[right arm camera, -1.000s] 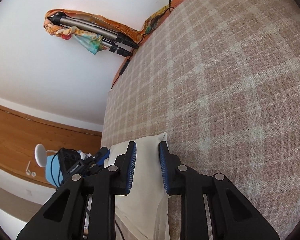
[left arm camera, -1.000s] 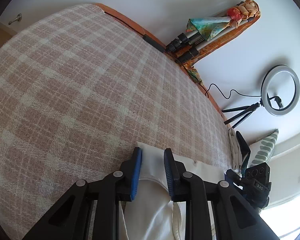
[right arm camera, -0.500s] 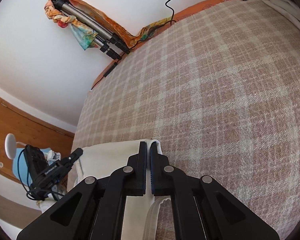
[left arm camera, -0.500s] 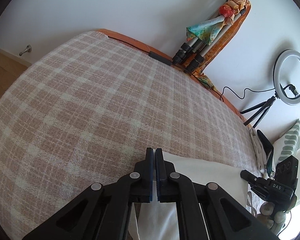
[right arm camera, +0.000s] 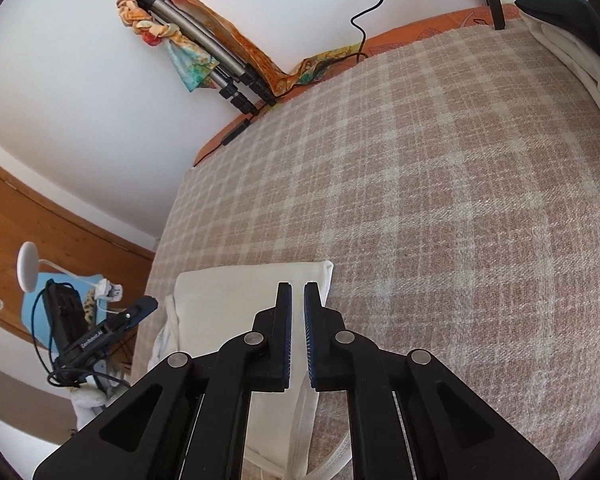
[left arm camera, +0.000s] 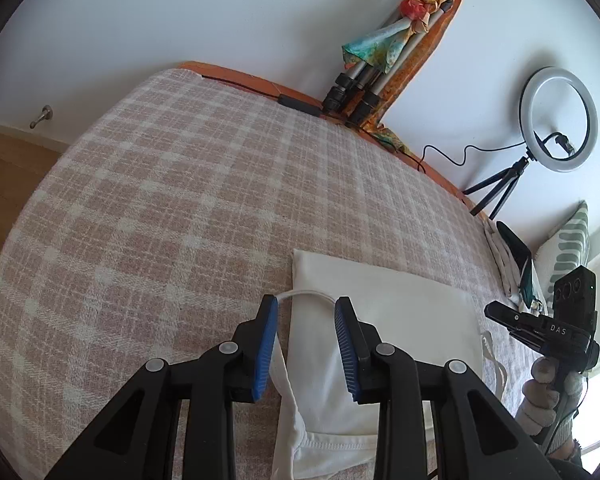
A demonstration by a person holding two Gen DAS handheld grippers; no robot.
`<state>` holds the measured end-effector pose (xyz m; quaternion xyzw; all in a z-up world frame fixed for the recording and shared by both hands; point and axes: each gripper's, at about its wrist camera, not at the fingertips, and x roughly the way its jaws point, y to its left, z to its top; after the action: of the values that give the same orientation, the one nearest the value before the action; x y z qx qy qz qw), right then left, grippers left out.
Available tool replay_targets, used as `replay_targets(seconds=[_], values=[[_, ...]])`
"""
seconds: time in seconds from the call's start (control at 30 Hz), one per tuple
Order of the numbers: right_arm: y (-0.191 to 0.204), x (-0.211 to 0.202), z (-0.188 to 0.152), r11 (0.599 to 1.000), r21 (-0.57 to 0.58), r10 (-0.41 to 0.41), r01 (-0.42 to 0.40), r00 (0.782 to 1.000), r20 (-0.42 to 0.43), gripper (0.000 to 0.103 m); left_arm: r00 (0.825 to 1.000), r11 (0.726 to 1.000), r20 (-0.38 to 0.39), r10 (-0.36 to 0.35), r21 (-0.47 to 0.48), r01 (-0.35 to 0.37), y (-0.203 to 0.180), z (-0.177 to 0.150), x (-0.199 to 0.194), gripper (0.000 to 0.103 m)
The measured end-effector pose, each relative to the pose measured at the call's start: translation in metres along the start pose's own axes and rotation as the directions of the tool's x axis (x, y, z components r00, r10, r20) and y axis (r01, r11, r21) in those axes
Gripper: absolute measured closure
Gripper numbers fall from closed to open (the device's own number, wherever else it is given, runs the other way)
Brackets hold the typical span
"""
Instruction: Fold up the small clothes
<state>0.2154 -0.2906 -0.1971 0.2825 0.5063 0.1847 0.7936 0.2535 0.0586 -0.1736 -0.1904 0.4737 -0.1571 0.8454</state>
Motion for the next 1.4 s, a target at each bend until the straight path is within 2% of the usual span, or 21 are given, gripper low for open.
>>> replay_targets(seconds=[0.13,0.2,0.27,0.33,0.43,0.57,0.77,0.9,1.03,1.2,1.23,1.27,1.33,1.4], values=[[0.012,0.001,-0.009,0.995,-0.077,-0.061,0.057,0.997,-0.052,0.096,0.999,0.999,-0.042,0.023,0.029,-0.022,-0.004,-0.018,-0.004,0.073],[0.010,0.001,-0.013,0.994,-0.076,-0.087,0.082,0.994,-0.061,0.089,0.997,1.000,-0.071,0.014,0.009,-0.013,-0.001,-0.027,-0.004,0.068],[0.005,-0.001,-0.014,0.994,-0.061,-0.096,0.092,0.993,-0.068,0.076,0.996,1.000,-0.090,0.014,-0.016,-0.015,0.003,-0.036,-0.006,0.057],[0.000,-0.003,-0.014,0.998,-0.033,-0.064,0.062,0.995,-0.079,0.070,0.994,0.999,-0.109,-0.006,-0.043,0.001,0.007,-0.045,-0.006,0.057],[-0.005,-0.004,-0.015,0.999,-0.007,-0.038,0.038,0.994,-0.099,0.070,0.994,0.998,-0.108,-0.025,-0.061,0.018,0.006,-0.056,-0.013,0.055],[-0.007,0.000,-0.020,0.999,0.030,0.017,-0.013,0.990,-0.142,0.070,0.988,0.989,-0.118,-0.100,-0.124,0.085,0.009,-0.064,-0.017,0.051],[-0.007,0.005,-0.022,0.994,0.081,0.086,-0.074,0.985,-0.148,0.069,0.980,0.963,-0.099,-0.170,-0.227,0.144,0.018,-0.059,-0.014,0.047],[-0.009,0.008,-0.022,0.985,0.121,0.142,-0.125,0.979,-0.147,0.069,0.978,0.955,-0.090,-0.190,-0.249,0.162,0.017,-0.055,-0.009,0.047],[-0.007,0.013,-0.023,0.979,0.138,0.172,-0.152,0.974,-0.149,0.069,0.978,0.949,-0.077,-0.191,-0.269,0.164,0.016,-0.052,-0.005,0.049],[0.001,0.017,-0.027,0.979,0.132,0.175,-0.155,0.973,-0.150,0.067,0.986,0.966,-0.080,-0.149,-0.226,0.128,0.005,-0.048,0.002,0.056],[0.003,0.018,-0.028,0.981,0.125,0.170,-0.152,0.974,-0.150,0.067,0.987,0.970,-0.080,-0.137,-0.211,0.118,0.002,-0.047,0.003,0.060],[0.005,0.018,-0.029,0.983,0.115,0.159,-0.143,0.976,-0.148,0.068,0.988,0.974,-0.085,-0.126,-0.201,0.106,0.000,-0.047,0.005,0.070],[0.009,0.018,-0.030,0.987,0.103,0.140,-0.126,0.980,-0.142,0.070,0.991,0.978,-0.083,-0.109,-0.188,0.091,-0.001,-0.047,0.007,0.073],[0.012,0.019,-0.032,0.989,0.095,0.127,-0.114,0.982,-0.141,0.077,0.992,0.982,-0.083,-0.095,-0.171,0.080,-0.002,-0.047,0.008,0.082]])
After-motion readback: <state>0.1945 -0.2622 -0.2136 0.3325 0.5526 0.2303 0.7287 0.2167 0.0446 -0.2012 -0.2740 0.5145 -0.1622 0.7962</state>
